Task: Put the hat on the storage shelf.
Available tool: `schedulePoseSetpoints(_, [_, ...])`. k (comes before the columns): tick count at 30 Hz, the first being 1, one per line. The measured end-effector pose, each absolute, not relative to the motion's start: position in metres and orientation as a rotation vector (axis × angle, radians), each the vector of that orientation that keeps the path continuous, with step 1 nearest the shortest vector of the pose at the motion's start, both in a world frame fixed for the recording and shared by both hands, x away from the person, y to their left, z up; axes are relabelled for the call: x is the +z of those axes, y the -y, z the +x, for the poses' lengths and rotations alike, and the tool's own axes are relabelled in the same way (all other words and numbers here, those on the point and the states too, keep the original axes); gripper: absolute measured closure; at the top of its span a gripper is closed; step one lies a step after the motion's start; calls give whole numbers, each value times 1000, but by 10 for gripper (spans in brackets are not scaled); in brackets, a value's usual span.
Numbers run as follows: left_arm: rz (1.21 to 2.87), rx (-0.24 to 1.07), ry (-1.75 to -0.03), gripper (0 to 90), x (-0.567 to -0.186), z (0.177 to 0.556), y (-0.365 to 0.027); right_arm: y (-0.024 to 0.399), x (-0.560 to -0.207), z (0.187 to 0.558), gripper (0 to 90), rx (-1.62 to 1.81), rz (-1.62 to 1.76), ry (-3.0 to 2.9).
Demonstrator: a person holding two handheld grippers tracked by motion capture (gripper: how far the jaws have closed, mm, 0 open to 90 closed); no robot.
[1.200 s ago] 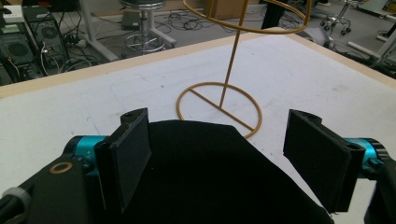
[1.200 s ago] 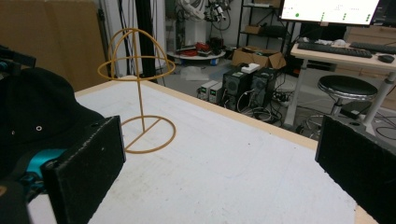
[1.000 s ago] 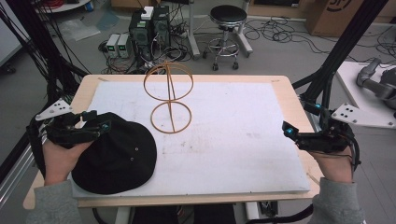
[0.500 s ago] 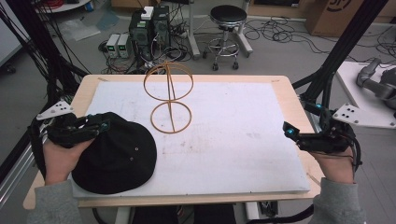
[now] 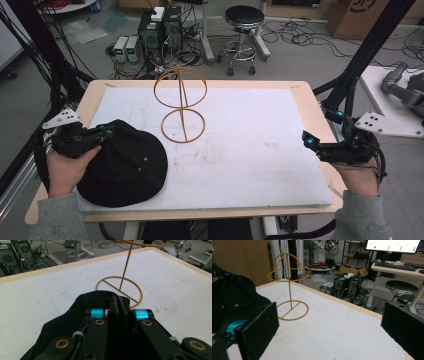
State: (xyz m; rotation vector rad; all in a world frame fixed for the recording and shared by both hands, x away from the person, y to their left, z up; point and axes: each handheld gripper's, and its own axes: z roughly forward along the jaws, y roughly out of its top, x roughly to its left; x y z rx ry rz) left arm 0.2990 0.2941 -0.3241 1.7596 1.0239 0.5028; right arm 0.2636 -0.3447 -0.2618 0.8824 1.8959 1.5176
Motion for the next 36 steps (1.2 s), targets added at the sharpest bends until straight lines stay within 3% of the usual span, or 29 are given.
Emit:
schedulePoseSetpoints(15, [1768,457,-916,879,-290,288,-282,348,-266,269,11,1512,899,-1912])
schedulePoseSetpoints(36, [1806,460,-744,888,-196,279,-295,342,-272,275,12,1520,904,-1951])
